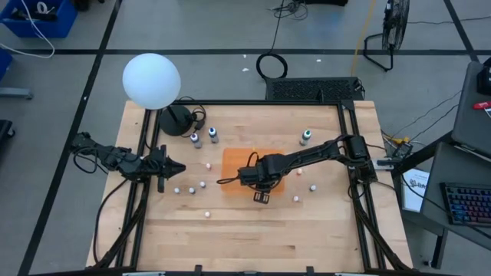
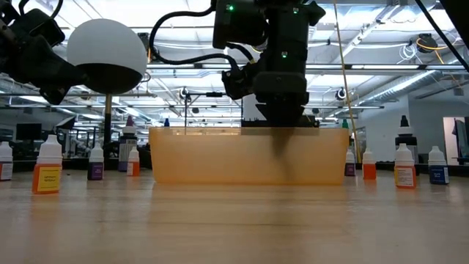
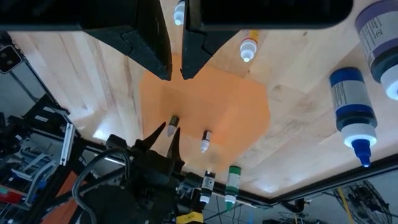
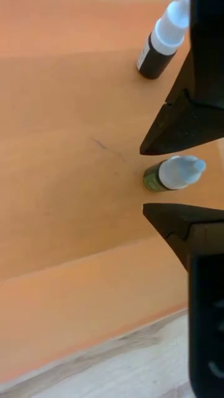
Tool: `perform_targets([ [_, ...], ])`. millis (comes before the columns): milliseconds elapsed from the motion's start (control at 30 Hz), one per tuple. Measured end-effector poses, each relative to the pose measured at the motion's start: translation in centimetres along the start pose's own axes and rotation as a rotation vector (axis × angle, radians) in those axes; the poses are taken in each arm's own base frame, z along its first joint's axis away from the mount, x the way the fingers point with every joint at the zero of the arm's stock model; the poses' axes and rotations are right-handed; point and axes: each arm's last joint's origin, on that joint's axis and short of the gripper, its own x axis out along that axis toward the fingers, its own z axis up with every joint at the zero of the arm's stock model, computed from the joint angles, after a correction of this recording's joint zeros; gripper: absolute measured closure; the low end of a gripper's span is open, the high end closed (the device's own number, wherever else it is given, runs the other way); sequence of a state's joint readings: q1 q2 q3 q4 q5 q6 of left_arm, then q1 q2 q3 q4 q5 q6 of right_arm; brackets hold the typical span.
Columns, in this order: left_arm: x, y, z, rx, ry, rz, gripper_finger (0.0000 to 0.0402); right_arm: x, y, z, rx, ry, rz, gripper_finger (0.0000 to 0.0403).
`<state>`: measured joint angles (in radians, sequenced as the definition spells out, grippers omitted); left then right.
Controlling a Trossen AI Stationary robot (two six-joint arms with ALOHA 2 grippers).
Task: Pick & Place food coloring
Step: Put the small orange food coloring bottle into the orange bin
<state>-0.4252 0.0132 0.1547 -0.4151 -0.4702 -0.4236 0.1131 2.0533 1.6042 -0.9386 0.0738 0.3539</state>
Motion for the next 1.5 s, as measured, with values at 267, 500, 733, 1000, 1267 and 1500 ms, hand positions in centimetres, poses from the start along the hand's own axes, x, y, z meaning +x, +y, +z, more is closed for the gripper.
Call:
perform_targets([
  [267, 0.0, 0.0, 0.0, 0.000, -0.001, 0.000, 0.0360, -2.0, -0.3, -0.3, 0.008, -0.038, 0.014, 0.0275],
  [500, 0.0, 0.0, 0.0, 0.000, 0.000, 0.000, 0.0360, -7.2, -1.2, -1.5, 0.086, -0.131, 0.052, 0.0275],
  [733, 0.0, 0.0, 0.0, 0.000, -0.001, 0.000, 0.0360, -11.2, -2.5, -5.2, 0.162, -0.017, 0.006, 0.0275],
  [1000, 0.0, 0.0, 0.0, 0.000, 0.000, 0.000, 0.0360, -10.6, -4.2, -9.4, 0.320, 0.102, -0.061, 0.0227],
  [1267, 0.0, 0.0, 0.0, 0.000, 0.000, 0.000, 0.0360, -5.6, -5.8, -11.3, 0.390, 0.097, -0.061, 0.0187],
  [1500, 0.0, 0.0, 0.0, 0.000, -0.001, 0.000, 0.0360, -2.3, -7.4, -12.8, 0.419, 0.138, -0.084, 0.0195],
])
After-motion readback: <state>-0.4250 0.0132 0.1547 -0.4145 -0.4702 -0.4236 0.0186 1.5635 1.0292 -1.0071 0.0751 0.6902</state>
